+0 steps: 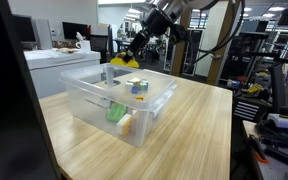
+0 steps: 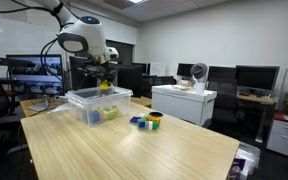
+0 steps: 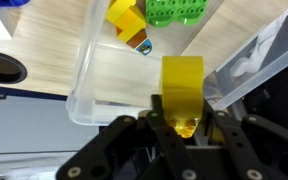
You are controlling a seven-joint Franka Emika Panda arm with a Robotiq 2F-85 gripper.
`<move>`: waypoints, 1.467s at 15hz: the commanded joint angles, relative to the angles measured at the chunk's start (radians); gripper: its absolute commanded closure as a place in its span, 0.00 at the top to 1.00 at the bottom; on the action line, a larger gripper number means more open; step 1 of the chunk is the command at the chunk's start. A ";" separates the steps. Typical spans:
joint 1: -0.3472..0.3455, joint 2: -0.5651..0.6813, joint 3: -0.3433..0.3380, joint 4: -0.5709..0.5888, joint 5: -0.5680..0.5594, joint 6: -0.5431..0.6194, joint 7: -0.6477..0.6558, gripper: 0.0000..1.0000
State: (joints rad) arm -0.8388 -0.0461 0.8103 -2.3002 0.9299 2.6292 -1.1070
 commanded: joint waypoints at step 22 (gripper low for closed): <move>0.620 0.106 -0.983 0.046 -0.254 0.203 0.262 1.00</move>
State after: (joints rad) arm -0.1856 -0.0404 -0.1510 -2.3059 0.7441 2.7729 -0.9613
